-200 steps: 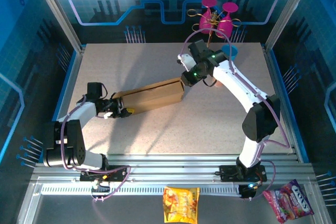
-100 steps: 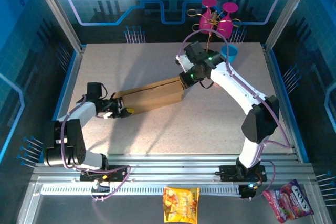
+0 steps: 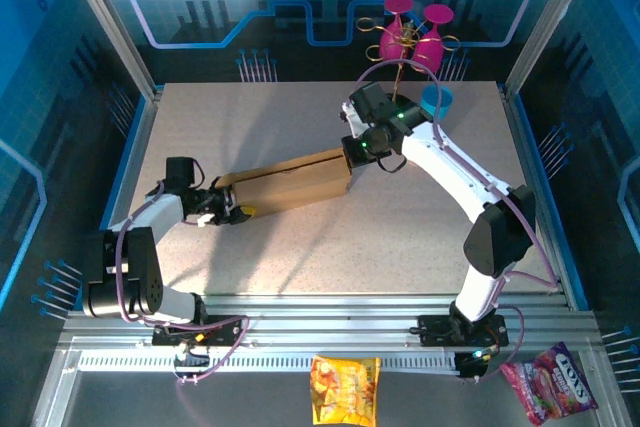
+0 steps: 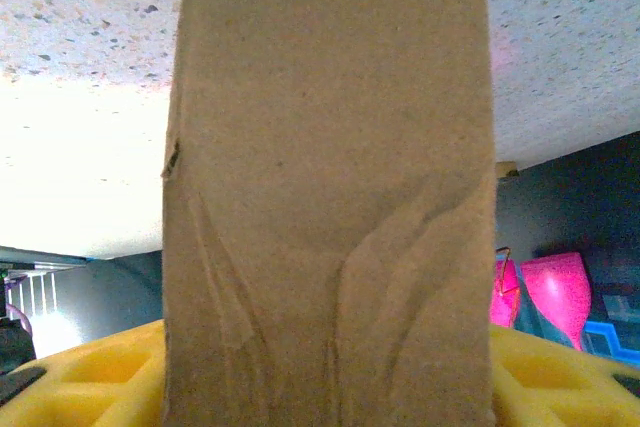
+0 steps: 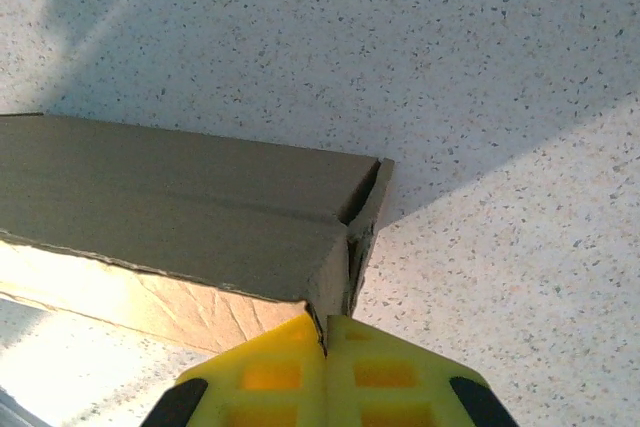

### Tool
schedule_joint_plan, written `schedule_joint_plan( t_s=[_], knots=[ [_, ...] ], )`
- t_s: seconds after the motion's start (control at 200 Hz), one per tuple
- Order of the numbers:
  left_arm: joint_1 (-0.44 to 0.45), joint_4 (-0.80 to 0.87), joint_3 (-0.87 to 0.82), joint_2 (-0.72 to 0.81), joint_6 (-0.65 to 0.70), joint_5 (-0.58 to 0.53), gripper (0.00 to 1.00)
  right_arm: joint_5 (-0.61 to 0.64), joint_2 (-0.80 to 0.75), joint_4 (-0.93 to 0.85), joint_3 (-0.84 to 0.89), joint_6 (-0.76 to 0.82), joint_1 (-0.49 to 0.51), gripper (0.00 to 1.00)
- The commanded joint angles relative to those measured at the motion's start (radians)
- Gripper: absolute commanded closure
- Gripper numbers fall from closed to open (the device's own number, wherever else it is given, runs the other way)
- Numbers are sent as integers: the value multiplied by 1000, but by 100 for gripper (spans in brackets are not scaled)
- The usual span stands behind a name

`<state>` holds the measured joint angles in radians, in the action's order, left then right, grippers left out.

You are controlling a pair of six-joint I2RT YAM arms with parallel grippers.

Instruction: Fold the paper box

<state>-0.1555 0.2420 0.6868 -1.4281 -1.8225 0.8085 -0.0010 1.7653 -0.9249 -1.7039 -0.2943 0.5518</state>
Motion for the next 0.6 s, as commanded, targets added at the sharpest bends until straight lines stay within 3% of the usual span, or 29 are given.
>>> schedule_joint_plan(
  t_s=[0.0, 0.49, 0.595],
  knots=[
    [-9, 17, 14, -3, 8, 26, 44, -11, 6, -29, -36, -82, 18, 100],
    [-13, 5, 17, -16, 9, 26, 44, 83, -63, 132, 173, -98, 54, 100],
    [-24, 30, 40, -16, 56, 25, 40, 92, -70, 162, 207, -95, 54, 100]
  ],
)
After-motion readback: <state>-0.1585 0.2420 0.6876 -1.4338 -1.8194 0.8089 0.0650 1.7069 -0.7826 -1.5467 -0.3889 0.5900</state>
